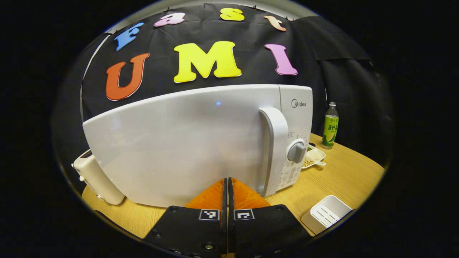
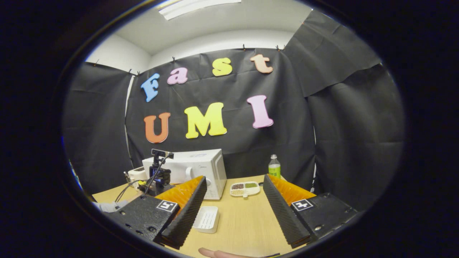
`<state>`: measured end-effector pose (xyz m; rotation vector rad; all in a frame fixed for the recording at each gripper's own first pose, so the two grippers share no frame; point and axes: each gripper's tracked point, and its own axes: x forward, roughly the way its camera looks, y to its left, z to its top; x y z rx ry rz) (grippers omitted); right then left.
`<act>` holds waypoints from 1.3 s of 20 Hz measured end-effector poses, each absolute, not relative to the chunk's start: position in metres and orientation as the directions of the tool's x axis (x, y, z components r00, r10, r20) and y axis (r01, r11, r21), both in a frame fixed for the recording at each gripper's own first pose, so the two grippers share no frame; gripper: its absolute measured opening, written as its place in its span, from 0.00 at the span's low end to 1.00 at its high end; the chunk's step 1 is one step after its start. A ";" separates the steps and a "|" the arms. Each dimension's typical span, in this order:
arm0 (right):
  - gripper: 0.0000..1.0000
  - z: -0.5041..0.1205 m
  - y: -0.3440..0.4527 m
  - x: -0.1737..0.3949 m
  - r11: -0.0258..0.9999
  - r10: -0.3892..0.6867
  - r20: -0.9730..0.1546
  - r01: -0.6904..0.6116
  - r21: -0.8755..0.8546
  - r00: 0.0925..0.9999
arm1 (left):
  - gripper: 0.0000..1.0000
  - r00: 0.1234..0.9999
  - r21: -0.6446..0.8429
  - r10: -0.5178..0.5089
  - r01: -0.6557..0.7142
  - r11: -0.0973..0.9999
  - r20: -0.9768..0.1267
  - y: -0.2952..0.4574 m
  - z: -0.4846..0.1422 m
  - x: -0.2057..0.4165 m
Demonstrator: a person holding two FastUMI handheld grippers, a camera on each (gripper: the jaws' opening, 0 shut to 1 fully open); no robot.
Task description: Open the microwave oven with the left hand, put the food in, and close the microwave oven.
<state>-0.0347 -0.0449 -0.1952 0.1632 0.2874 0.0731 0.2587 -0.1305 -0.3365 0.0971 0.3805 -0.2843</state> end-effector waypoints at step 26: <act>1.00 -0.068 -0.032 -0.077 0.993 -0.023 -0.167 0.041 0.109 0.986 | 0.95 0.991 -0.080 0.020 -0.031 0.996 -0.133 -0.030 -0.071 0.004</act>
